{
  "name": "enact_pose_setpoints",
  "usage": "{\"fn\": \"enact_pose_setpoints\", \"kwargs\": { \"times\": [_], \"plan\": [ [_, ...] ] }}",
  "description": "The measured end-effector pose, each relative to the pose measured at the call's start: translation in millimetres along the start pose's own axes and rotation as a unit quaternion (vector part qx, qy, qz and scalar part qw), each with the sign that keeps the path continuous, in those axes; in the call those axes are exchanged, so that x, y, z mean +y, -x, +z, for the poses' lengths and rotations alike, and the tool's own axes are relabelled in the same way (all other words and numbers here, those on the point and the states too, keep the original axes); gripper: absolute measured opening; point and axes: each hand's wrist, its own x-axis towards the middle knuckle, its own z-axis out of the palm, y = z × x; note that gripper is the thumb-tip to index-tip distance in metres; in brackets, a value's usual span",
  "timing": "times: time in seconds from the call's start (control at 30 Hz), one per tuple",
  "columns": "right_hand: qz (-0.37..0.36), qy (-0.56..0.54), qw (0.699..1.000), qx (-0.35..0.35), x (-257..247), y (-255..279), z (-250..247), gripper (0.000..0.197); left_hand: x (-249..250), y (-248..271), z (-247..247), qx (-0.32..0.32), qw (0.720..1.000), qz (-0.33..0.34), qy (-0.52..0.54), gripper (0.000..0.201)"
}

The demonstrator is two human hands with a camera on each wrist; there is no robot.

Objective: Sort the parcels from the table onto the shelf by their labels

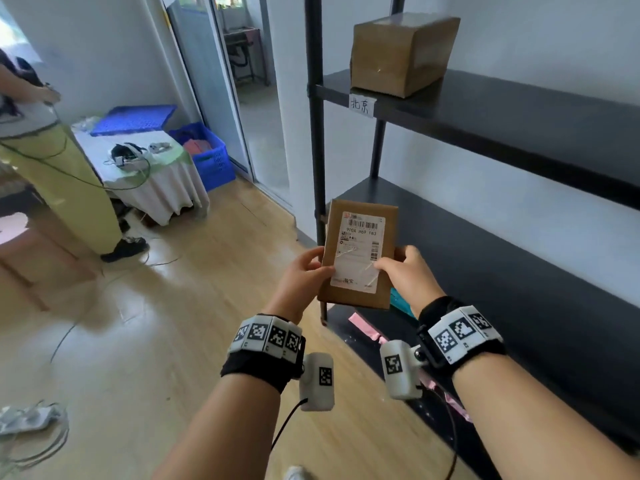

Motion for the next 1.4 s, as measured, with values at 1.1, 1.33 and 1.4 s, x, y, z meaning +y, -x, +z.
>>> {"fn": "enact_pose_setpoints", "kwargs": {
  "times": [1.1, 1.33, 1.4],
  "plan": [
    [0.139, 0.029, 0.981, 0.130, -19, -285, 12, 0.042, 51, -353, 49, -0.157, 0.962, 0.006, -0.222, 0.058],
    [0.145, 0.051, 0.977, 0.145, -16, -290, 12, 0.050, 54, -361, 54, -0.178, 0.945, 0.027, -0.272, 0.056],
    [0.146, 0.061, 0.976, 0.149, -19, -286, 12, 0.051, 54, -360, 54, -0.181, 0.940, 0.036, -0.288, 0.056]
  ]
}}
